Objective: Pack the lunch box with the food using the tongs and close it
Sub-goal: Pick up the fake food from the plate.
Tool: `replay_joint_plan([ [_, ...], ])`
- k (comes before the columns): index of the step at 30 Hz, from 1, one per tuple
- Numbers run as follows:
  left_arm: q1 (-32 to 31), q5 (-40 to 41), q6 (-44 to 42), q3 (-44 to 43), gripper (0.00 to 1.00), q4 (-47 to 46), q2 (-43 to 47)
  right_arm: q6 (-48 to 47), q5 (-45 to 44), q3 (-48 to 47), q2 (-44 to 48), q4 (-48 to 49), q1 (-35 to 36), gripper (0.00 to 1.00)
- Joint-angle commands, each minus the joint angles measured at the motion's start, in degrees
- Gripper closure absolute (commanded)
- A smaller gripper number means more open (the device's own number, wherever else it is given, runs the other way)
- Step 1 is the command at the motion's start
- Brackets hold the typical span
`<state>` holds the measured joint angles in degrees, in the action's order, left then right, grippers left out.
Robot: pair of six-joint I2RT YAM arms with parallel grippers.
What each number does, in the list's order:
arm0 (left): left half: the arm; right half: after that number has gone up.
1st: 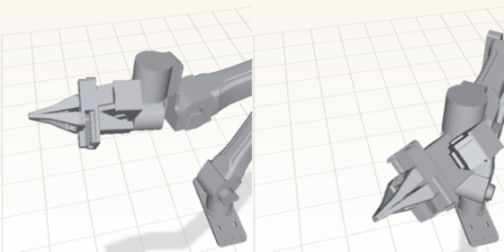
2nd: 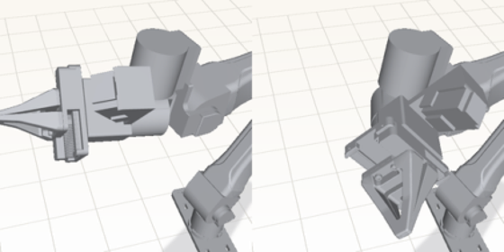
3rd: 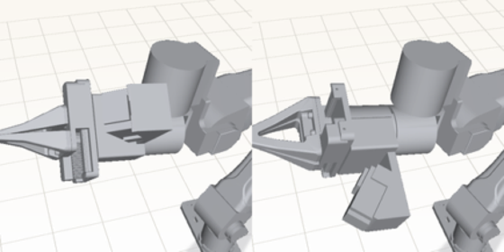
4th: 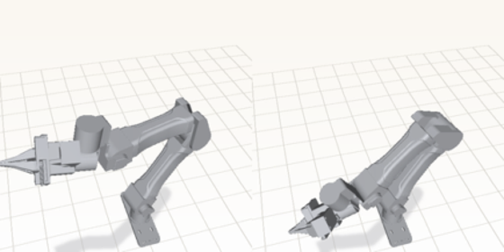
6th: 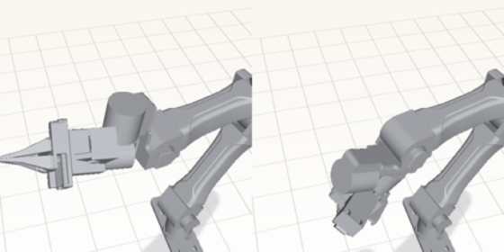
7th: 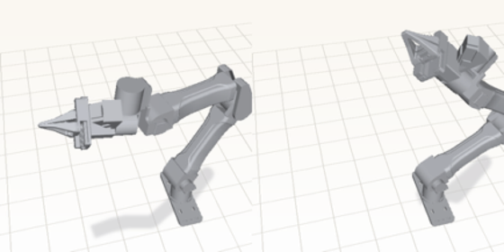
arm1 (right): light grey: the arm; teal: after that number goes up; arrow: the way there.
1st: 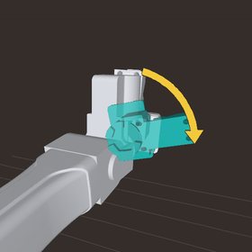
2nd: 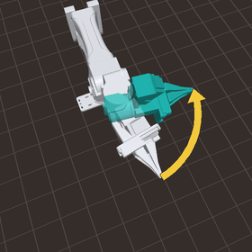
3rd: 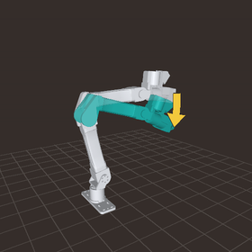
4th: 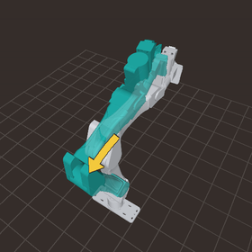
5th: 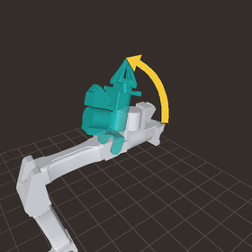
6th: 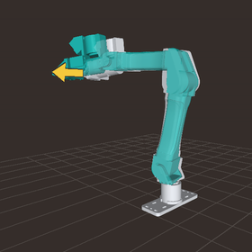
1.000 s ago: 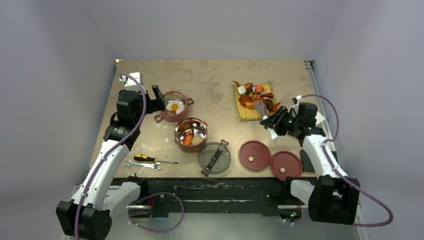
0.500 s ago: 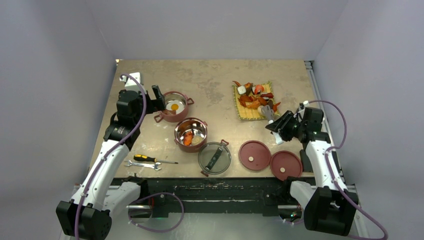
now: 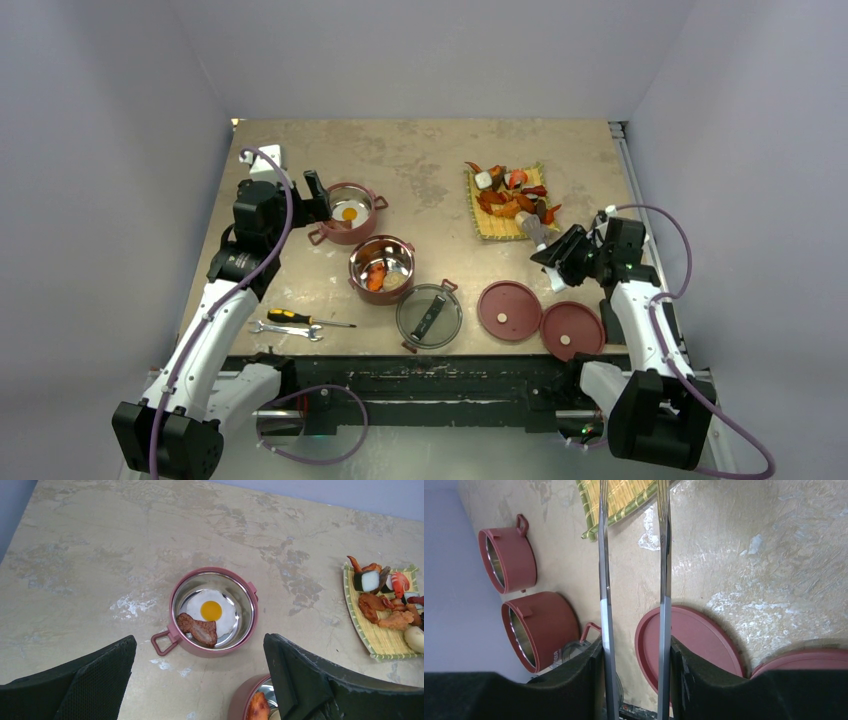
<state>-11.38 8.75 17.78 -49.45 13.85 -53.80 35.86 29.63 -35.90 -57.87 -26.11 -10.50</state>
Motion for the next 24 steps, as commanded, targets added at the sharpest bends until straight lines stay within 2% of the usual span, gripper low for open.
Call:
replay_joint_plan([
  [1,-0.2,-0.2,-0.5,0.2,0.01,-2.0,0.1,-1.0,0.1,0.5,-0.2,1.6,-0.2,0.53],
  [19,-0.1,-0.1,-0.6,0.2,0.01,-2.0,0.1,-2.3,1.9,0.8,-5.3,7.9,-0.3,0.54],
  [24,-0.2,-0.1,-0.6,0.2,0.01,-2.0,0.0,-2.7,1.8,0.7,-6.7,9.3,-0.3,0.6],
])
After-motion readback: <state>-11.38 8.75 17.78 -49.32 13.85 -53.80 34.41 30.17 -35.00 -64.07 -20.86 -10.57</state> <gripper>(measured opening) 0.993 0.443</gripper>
